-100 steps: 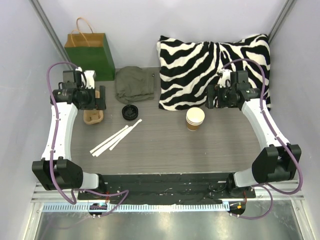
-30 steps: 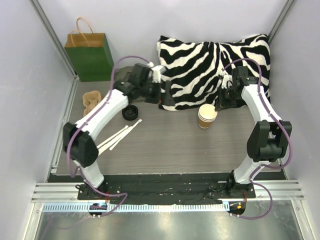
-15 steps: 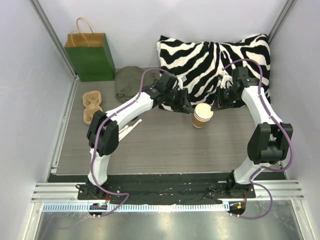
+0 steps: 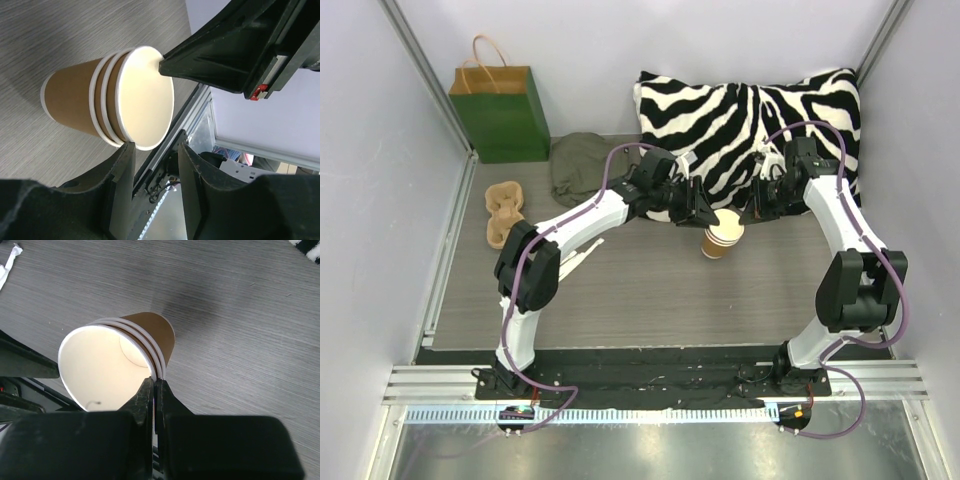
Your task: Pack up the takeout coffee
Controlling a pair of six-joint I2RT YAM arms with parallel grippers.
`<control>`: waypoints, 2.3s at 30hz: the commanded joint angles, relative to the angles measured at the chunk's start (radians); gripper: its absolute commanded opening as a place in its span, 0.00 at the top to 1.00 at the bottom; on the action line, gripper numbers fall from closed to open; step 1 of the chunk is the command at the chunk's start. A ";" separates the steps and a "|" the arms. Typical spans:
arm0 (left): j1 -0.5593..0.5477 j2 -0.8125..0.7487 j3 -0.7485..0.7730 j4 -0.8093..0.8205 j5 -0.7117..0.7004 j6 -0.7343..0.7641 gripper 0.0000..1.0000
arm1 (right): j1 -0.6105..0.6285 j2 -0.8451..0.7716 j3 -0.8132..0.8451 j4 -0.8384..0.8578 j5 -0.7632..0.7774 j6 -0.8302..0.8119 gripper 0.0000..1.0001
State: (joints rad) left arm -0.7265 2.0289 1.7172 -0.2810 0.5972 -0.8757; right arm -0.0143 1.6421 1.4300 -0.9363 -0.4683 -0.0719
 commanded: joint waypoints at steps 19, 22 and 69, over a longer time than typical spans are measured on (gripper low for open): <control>-0.002 0.024 -0.027 0.198 0.099 -0.069 0.56 | -0.001 -0.048 -0.006 0.014 -0.167 0.030 0.99; 0.009 0.011 -0.098 0.352 0.136 -0.144 0.53 | -0.006 -0.042 -0.009 0.014 -0.182 0.035 0.99; 0.082 -0.088 -0.304 0.530 0.046 -0.276 0.55 | -0.055 -0.036 -0.034 0.036 -0.247 0.070 0.99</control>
State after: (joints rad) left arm -0.6388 1.9621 1.3804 0.2562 0.6533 -1.1763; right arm -0.0723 1.6295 1.3911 -0.9131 -0.6743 -0.0151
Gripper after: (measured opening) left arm 0.470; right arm 0.036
